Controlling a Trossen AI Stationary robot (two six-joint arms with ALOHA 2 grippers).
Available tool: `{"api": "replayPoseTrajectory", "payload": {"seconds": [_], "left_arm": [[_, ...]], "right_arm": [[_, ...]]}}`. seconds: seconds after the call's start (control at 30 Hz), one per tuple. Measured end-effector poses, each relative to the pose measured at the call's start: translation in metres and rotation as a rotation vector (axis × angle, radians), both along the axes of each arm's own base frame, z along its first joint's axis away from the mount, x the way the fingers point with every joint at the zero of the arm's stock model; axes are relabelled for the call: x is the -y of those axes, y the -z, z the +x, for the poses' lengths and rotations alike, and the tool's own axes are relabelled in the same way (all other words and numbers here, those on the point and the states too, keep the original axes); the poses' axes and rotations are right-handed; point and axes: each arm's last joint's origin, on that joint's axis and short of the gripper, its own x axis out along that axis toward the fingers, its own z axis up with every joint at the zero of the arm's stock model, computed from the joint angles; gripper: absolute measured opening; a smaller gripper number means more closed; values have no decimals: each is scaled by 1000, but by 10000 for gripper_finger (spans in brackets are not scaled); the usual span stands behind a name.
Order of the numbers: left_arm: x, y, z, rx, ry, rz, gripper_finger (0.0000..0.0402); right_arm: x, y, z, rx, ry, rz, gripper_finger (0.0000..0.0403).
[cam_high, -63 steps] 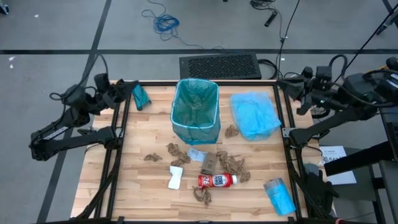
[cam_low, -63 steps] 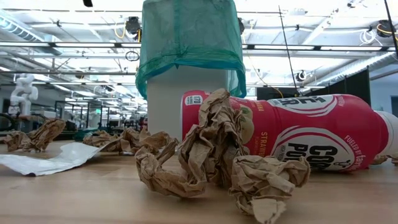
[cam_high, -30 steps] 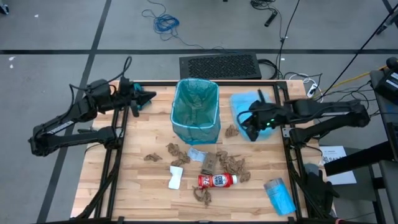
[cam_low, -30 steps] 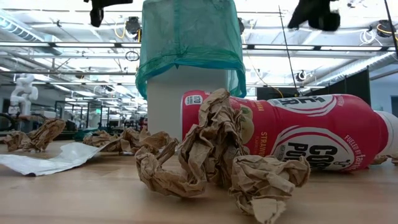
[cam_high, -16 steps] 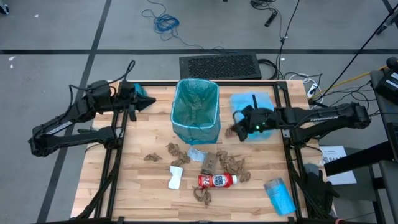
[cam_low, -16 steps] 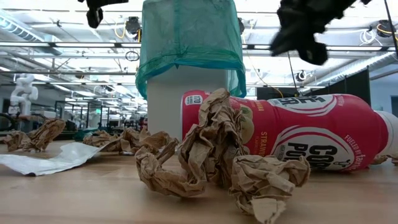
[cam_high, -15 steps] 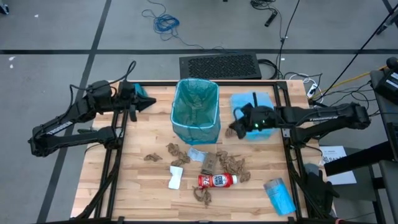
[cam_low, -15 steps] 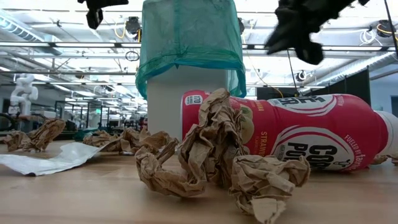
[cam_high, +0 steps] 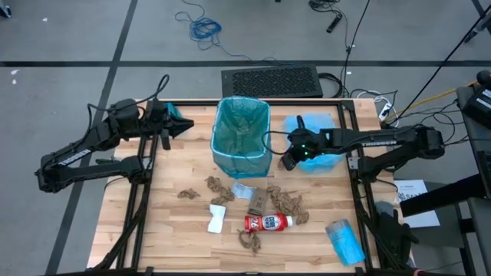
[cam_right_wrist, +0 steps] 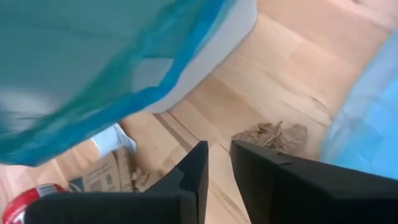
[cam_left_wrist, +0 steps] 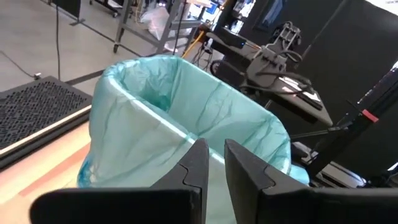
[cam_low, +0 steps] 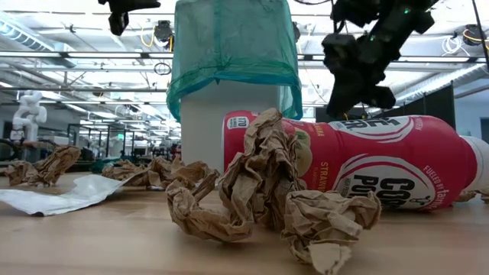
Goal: Place trash/remove bag and relplace
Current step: Put the brown paper into the blue trash bag inside the white trash bin
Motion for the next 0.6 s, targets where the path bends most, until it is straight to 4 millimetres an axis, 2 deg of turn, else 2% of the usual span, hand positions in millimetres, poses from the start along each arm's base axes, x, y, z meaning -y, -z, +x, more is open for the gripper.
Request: {"api": "replayPoseTrajectory", "payload": {"seconds": [0.43, 0.6], "left_arm": [[0, 1, 0, -6, -2, -5, 51], [0, 0, 0, -4, -3, -7, 51]], "right_arm": [[5, 35, 10, -182, -34, 58, 150], [10, 49, 20, -204, -26, 45, 161]]}}
